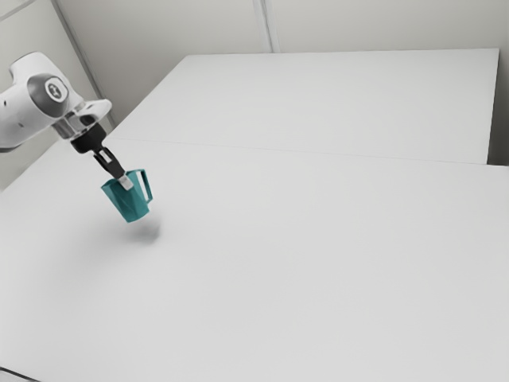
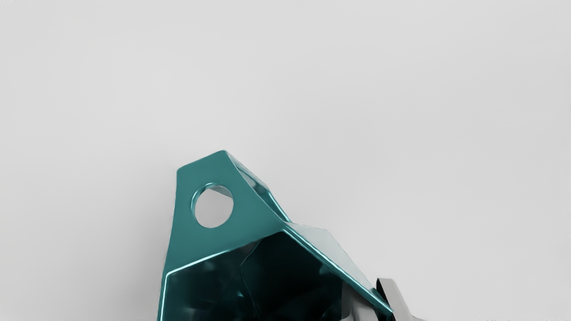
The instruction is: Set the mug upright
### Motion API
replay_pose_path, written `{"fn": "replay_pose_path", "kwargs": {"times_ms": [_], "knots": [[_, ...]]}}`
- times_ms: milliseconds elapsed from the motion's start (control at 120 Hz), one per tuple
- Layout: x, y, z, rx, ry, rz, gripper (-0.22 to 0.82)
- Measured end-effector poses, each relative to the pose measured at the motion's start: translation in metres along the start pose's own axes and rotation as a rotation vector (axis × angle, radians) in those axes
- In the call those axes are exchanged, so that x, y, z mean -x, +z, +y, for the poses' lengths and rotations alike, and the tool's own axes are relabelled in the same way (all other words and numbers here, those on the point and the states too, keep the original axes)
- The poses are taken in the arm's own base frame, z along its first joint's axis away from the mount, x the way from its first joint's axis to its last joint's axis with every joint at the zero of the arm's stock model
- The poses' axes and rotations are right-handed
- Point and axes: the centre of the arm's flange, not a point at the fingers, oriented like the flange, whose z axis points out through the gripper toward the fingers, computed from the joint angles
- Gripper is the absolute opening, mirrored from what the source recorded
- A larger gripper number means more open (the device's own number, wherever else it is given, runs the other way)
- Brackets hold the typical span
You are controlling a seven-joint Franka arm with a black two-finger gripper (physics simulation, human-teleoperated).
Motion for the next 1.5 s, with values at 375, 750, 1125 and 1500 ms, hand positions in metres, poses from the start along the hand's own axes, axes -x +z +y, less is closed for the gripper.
{"fn": "replay_pose_path", "kwargs": {"times_ms": [375, 750, 1125, 1500], "knots": [[-0.044, 0.022, 0.109, -0.135, 0.008, -0.149, -0.18], [-0.031, 0.050, 0.161, -0.245, -0.132, -0.188, -0.18], [-0.036, 0.104, 0.194, -0.310, -0.237, -0.169, -0.18], [-0.049, 0.133, 0.200, -0.340, -0.333, -0.114, -0.18]]}}
